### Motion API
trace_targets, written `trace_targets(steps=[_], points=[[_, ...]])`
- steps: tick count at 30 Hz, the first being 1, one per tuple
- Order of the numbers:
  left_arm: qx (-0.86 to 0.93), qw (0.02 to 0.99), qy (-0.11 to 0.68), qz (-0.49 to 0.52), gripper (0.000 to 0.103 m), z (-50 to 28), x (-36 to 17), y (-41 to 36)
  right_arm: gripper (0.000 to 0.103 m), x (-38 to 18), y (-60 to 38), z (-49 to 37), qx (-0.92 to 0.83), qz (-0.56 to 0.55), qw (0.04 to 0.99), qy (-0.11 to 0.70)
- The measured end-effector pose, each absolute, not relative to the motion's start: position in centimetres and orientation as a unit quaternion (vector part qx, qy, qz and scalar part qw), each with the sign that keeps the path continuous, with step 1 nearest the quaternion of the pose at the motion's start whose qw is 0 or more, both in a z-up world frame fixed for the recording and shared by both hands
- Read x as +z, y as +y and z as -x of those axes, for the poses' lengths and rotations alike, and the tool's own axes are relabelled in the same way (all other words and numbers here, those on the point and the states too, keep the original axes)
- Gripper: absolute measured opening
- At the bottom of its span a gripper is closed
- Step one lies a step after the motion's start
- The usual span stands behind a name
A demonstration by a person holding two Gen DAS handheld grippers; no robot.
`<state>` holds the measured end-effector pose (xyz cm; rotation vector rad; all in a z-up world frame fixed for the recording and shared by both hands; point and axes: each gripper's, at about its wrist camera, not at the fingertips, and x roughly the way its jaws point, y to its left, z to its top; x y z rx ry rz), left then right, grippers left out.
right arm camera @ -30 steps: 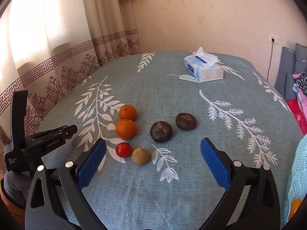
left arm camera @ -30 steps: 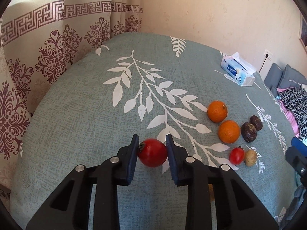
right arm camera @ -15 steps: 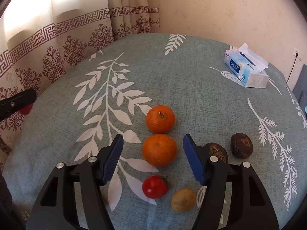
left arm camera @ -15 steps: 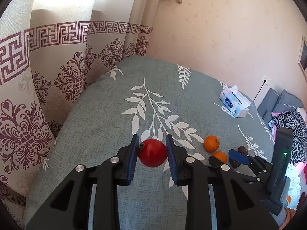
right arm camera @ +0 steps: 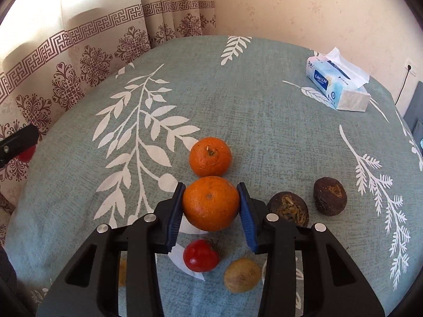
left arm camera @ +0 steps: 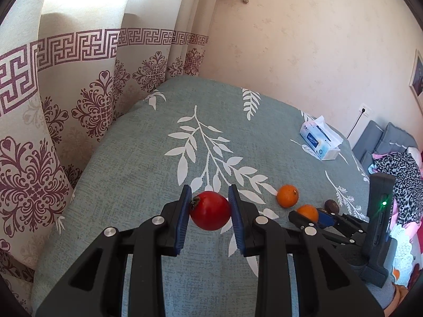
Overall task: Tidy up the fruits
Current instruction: 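Grasp a tangerine with the right gripper while the left gripper holds the tomato, then carry the tangerine over the basket and open the right gripper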
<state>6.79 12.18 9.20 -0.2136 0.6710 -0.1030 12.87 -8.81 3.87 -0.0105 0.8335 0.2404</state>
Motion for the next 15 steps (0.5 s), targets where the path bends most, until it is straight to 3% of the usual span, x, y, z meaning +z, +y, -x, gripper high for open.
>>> trace_targets(steps=[15], points=[[-0.076,0.941,0.316,0.092,0.029,-5.3,10.2,10.5,0.041,9.9,-13.2,-8.3,0.088,-0.029,0.932,0.351]])
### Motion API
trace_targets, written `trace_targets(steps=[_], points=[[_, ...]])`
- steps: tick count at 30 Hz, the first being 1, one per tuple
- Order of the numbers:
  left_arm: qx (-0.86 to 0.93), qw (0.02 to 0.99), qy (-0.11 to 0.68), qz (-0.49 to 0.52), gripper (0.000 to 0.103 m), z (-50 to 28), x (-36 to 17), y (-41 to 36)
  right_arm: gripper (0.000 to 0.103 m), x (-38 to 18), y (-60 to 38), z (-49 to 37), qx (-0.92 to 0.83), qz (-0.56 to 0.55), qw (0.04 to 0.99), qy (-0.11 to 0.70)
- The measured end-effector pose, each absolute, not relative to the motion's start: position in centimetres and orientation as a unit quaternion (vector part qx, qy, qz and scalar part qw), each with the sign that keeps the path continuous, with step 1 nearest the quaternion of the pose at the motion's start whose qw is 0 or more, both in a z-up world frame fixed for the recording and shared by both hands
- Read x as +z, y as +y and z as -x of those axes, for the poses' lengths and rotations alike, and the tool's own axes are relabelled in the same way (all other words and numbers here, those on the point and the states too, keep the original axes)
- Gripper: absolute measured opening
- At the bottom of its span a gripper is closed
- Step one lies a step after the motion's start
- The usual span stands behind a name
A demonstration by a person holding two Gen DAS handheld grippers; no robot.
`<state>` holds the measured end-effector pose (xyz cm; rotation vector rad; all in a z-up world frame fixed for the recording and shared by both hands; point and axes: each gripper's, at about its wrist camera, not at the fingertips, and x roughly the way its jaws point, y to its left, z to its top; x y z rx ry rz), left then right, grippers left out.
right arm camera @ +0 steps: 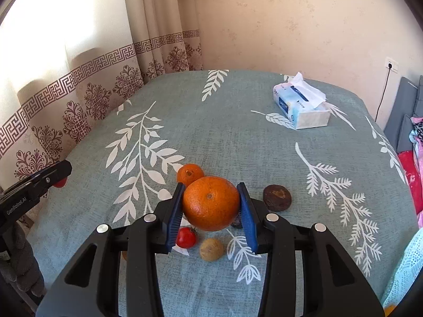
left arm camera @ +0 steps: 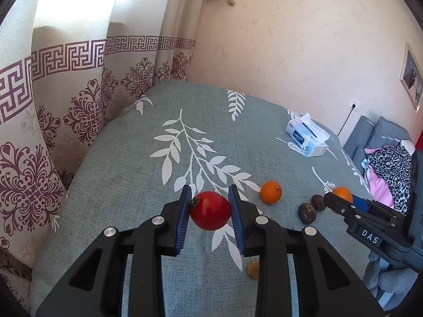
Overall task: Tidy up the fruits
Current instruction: 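Carry the tangerine over the basket and open the right gripper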
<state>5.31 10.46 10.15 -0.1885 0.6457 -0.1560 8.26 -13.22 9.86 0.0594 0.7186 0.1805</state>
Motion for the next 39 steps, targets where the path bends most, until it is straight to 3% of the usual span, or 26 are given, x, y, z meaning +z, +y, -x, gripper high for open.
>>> trace_targets(steps=[16,30,39], points=[[-0.11,0.944,0.3,0.077,0.029,-3.0,11.5,8.2,0.041,13.7,-22.7,0.2,-0.001,-0.086,0.949,0.304],[-0.144,0.941,0.301,0.055,0.029,-1.1,11.4,4.8,0.041,11.2,-35.6,10.0,-0.15,-0.171,0.926,0.299],[-0.165,0.933,0.316,0.046,0.029,-0.1,10.5,1.9,0.041,8.5,-40.2,12.0,-0.18,-0.214,0.906,0.319]])
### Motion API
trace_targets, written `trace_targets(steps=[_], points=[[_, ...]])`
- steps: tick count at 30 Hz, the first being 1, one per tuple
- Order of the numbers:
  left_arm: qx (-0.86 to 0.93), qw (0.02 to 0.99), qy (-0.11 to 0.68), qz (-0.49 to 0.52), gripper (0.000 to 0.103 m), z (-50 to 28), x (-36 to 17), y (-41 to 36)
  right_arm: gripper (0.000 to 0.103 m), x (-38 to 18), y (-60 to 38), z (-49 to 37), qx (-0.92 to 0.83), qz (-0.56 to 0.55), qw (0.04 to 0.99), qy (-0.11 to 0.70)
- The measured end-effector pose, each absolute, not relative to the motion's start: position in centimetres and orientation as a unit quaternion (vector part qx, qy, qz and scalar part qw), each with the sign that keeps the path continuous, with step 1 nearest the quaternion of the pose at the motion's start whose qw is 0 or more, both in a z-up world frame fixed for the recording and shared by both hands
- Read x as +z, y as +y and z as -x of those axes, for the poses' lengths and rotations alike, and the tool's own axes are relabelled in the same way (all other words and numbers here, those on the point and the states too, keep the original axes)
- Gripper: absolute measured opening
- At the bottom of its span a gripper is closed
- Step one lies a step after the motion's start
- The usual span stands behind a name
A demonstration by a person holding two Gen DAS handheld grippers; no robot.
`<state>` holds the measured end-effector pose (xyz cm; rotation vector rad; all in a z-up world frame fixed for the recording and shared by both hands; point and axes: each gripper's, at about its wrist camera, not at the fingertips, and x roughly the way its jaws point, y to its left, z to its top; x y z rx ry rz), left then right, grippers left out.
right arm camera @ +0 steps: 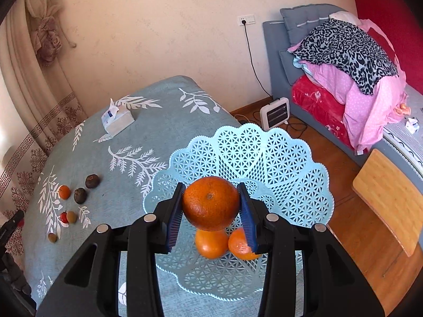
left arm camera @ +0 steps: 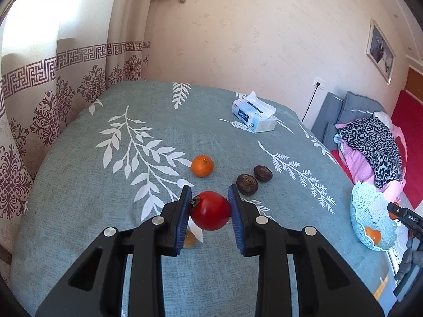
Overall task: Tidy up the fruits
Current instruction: 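Carry the tangerine over the basket and open the right gripper, then lower the red tomato into the basket and open the left gripper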
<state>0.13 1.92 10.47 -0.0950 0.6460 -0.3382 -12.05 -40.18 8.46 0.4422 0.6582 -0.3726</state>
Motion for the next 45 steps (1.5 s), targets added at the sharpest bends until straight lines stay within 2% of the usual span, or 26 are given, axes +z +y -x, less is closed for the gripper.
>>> trace_targets(steps=[15,16,18,31,45], points=[[-0.177,0.93,0.321,0.008,0.029,0.8,10.8,-1.4,0.042,4.4,-41.5,10.5,-0.18,-0.242,0.884,0.358],[-0.179,0.93,0.321,0.005,0.029,0.9,10.8,-1.8,0.049,4.4,-41.7,10.6,-0.18,-0.246,0.884,0.354],[-0.184,0.929,0.321,-0.002,0.029,1.1,10.8,-2.6,0.053,4.8,-42.2,11.1,-0.184,-0.252,0.887,0.341],[-0.257,0.911,0.316,-0.062,0.029,3.0,11.1,-11.8,0.058,8.5,-43.8,15.7,-0.258,-0.219,0.913,0.229],[-0.384,0.855,0.335,-0.095,0.029,4.6,9.0,-24.3,0.058,7.7,-45.9,17.6,-0.272,-0.236,0.909,0.211]])
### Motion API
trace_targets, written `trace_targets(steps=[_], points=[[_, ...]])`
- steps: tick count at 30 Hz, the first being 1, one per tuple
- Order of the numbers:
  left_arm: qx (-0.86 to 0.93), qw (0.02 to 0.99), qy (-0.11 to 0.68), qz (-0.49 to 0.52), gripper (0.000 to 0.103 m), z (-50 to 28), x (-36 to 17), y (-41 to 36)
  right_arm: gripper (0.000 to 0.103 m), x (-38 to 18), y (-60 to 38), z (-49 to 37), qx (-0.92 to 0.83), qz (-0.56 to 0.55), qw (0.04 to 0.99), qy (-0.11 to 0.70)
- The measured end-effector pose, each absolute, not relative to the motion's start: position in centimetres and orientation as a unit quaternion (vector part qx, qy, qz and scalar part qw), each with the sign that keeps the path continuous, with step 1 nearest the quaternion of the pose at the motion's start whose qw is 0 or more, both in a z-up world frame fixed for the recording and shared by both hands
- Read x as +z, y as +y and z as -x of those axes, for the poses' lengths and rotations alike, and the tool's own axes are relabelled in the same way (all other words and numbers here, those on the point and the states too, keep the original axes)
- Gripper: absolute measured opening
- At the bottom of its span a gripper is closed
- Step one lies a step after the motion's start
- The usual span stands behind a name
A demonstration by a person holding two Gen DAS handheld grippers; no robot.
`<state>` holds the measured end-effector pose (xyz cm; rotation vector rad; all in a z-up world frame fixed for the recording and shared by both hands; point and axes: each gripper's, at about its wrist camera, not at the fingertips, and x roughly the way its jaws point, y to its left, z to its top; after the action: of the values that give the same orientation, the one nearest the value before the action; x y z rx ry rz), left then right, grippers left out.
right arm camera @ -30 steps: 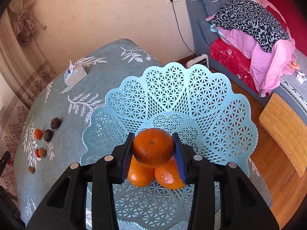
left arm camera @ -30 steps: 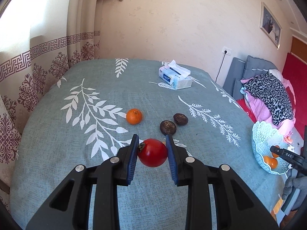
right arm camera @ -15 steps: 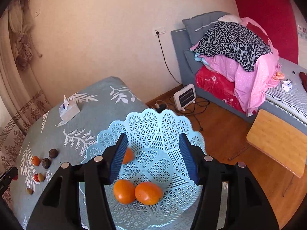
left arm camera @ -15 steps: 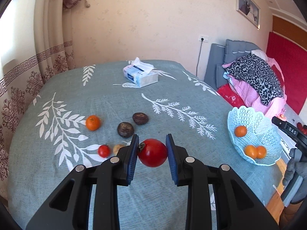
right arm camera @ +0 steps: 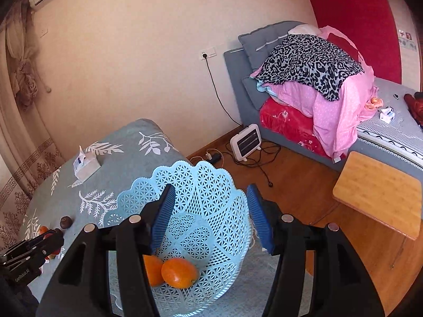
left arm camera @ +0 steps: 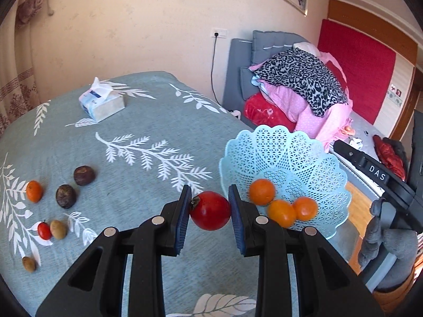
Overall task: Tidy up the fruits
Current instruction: 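Lower the red tomato into the basket and open the left gripper, then move the left gripper to a small orange and close on it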
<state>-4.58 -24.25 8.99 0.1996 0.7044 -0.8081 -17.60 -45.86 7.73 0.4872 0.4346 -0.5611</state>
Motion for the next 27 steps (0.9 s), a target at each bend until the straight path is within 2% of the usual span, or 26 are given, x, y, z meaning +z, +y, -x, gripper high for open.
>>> trace_targets(steps=[9,10,11,13,19,23,27], points=[[-0.433,0.824,0.346,-0.121,0.03,6.1,7.1,-28.6,0.058,6.6,-46.0,16.9,-0.267,-0.241,0.906,0.224],[-0.437,0.821,0.348,-0.12,0.034,6.2,6.9,-28.8,0.058,6.5,-46.0,16.9,-0.266,-0.241,0.906,0.225],[-0.439,0.82,0.348,-0.119,0.052,6.2,6.8,-28.8,0.058,6.5,-45.9,16.8,-0.266,-0.241,0.906,0.226],[-0.44,0.824,0.34,-0.11,0.073,6.1,6.9,-28.4,0.058,6.4,-45.9,16.8,-0.265,-0.241,0.906,0.226],[-0.409,0.844,0.336,-0.083,0.073,4.5,7.9,-26.0,0.058,6.3,-45.8,16.8,-0.263,-0.242,0.906,0.228],[-0.383,0.86,0.33,-0.066,0.081,3.3,8.7,-24.0,0.058,6.4,-45.4,16.6,-0.26,-0.239,0.907,0.229],[-0.354,0.876,0.322,-0.059,0.085,2.4,9.3,-22.2,0.059,6.7,-44.8,16.6,-0.258,-0.233,0.91,0.228]])
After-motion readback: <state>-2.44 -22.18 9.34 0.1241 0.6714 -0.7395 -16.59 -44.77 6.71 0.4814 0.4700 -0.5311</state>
